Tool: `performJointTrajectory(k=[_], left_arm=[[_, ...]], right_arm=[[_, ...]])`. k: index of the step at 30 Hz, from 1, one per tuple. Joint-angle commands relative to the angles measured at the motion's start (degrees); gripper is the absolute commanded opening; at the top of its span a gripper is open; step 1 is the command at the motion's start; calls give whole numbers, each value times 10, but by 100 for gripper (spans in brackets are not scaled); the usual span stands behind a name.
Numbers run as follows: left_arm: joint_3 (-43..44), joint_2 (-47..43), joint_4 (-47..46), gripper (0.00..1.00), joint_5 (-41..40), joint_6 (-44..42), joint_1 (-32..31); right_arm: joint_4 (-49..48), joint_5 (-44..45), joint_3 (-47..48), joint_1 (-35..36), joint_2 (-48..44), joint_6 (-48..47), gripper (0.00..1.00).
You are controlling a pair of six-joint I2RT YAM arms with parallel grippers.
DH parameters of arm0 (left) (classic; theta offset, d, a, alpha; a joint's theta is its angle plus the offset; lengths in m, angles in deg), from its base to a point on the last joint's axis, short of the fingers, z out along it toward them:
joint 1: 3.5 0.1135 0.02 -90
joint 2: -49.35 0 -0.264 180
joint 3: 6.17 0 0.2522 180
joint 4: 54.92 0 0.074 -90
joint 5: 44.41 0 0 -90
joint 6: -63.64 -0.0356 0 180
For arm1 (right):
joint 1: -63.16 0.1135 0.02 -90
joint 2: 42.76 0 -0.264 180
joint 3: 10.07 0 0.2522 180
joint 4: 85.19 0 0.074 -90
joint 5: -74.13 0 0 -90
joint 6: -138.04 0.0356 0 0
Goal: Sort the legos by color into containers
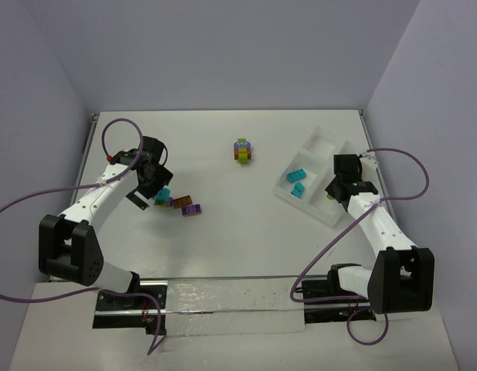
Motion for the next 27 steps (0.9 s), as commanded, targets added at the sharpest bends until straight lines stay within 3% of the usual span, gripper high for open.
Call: performJointTrajectory(k=[1, 5, 6, 9, 15, 23, 27], left_arm=[[18, -19, -9, 98, -2, -6, 2], [19, -21, -5, 98, -8, -11, 3], [19, -20, -6, 98, -7, -13, 3], [15, -17, -9, 98, -6, -12, 4], [15, -10, -15, 98, -2, -13, 7], [28, 14, -26, 96, 24, 18, 13], [28, 23, -33, 93, 36, 46, 15]], right_arm=[[-26, 10, -10, -4, -22, -9, 17], [-27, 17, -17, -4, -31, -13, 23], [-27, 16, -18, -4, -32, -13, 34], [-33, 3, -12, -4, -26, -14, 51], [-36, -15, 12, -4, -35, -39, 72], [-20, -87, 96, 4, -76, -87, 76], [-5, -85, 155, 59, -65, -109, 78]])
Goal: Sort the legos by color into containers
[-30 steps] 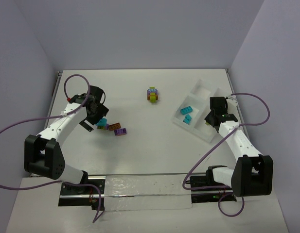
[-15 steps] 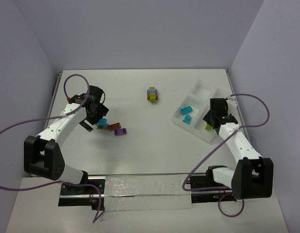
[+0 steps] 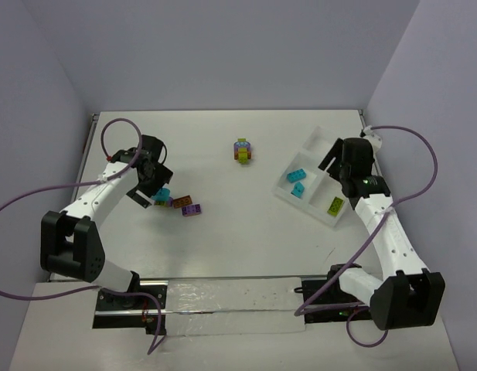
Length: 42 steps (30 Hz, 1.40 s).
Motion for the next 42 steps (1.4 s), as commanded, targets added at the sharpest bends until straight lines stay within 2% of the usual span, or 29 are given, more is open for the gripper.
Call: performJointTrajectory(k=[1, 8, 17, 21, 28, 42], left_arm=[[25, 14, -21, 92, 21, 45, 5], [41, 36, -11, 87, 9, 87, 5], [32, 56, -1, 84, 4, 108, 10], [26, 52, 7, 80, -12, 121, 16], [13, 54, -7, 76, -6, 114, 36], [4, 80, -29, 70, 6, 98, 36]], right_arm=[[-2, -4, 86, 68, 0, -40, 78], [-16, 12, 147, 146, 50, -38, 79], [-31, -6, 154, 154, 68, -35, 79], [-36, -10, 155, 154, 69, -36, 79], [-48, -13, 162, 154, 76, -31, 79], [-54, -14, 168, 157, 85, -25, 79]])
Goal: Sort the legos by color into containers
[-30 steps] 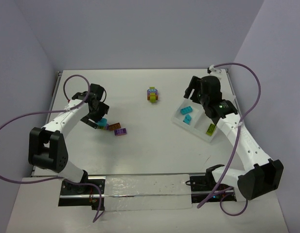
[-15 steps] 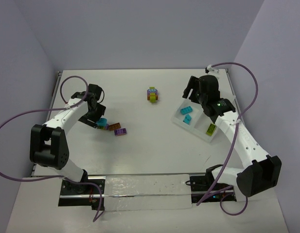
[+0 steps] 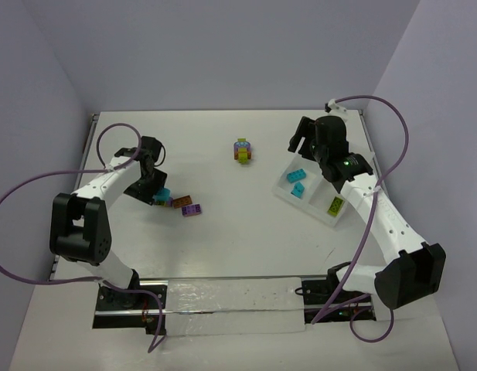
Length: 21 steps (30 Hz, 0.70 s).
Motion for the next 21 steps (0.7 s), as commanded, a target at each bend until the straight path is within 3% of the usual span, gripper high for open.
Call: performJointTrajectory(k=[1, 3, 8, 12, 21], left_arm=[[0, 4, -16, 69, 1, -6, 2], [5, 7, -15, 65, -2, -12, 2], [31, -4, 0, 26, -22, -36, 3], [48, -19, 4, 3, -30, -68, 3], [144, -30, -41, 0, 53, -271, 3]], right_arm=[[-25, 6, 21, 7, -6, 0, 79], [-23, 9, 23, 6, -3, -1, 79], [-24, 5, 25, 6, 0, 1, 79], [-24, -5, 26, 9, 15, -1, 79], [9, -102, 98, 60, 84, -62, 79]])
